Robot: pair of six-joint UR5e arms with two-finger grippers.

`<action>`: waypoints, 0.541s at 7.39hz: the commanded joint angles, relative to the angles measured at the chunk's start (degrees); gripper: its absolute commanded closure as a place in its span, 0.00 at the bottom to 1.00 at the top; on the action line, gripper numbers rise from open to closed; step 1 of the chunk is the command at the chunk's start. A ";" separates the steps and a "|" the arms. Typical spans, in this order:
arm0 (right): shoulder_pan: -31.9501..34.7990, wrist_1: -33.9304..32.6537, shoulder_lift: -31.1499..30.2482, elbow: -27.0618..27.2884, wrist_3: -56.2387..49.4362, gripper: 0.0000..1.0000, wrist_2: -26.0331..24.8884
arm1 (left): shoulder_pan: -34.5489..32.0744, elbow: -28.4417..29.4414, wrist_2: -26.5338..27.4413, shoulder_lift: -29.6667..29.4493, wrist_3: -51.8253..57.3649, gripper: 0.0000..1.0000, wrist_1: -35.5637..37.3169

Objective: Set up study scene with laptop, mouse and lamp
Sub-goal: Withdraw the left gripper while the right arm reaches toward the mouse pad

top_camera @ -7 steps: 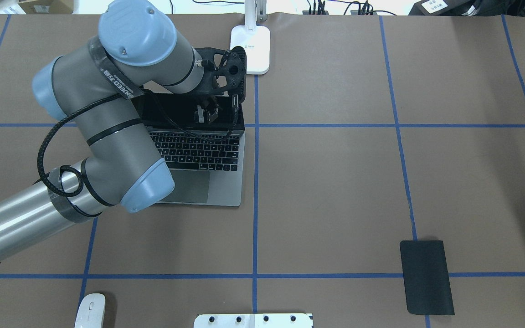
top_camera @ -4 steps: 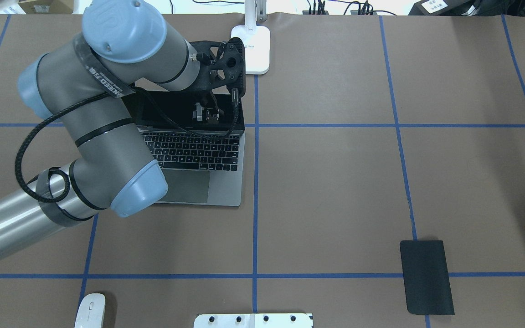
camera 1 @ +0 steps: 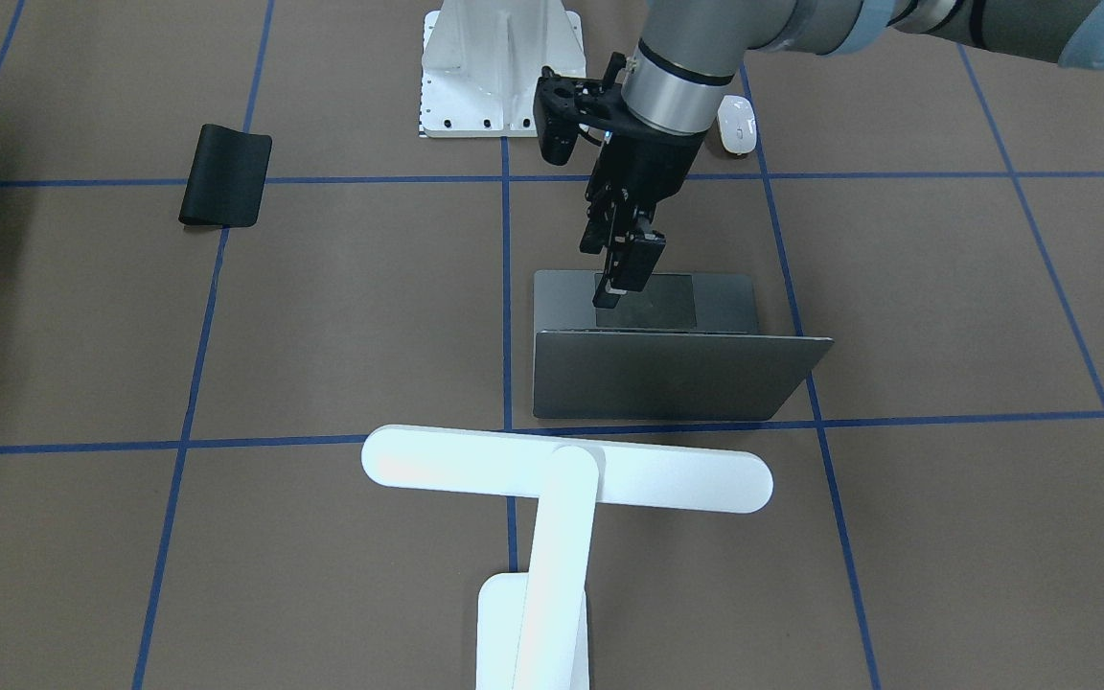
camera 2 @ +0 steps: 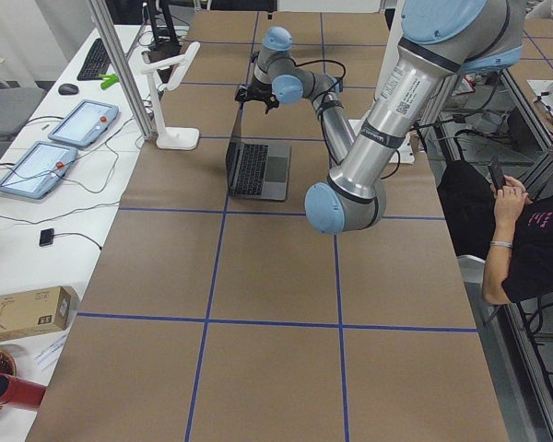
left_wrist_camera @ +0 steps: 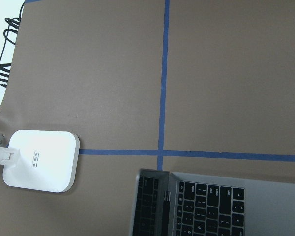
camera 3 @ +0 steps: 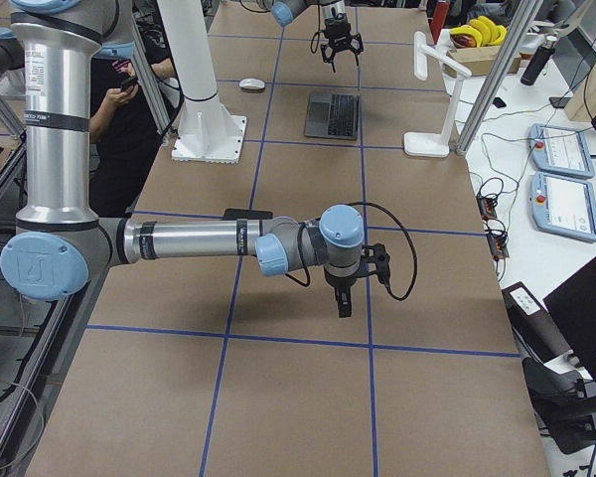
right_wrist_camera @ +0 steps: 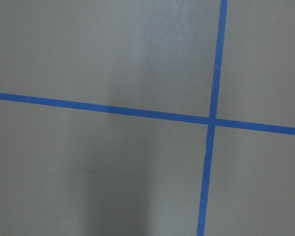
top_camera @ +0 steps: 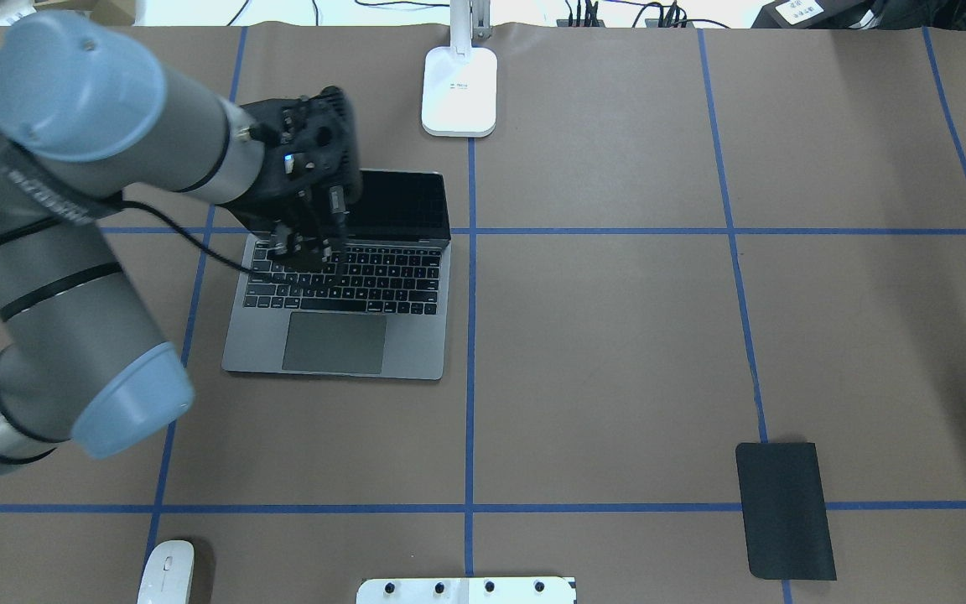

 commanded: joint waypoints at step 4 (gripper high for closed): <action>-18.93 0.06 -8.46 19.10 17.03 0.01 1.24 | -14.88 -3.64 -18.08 23.73 -7.18 0.00 -0.25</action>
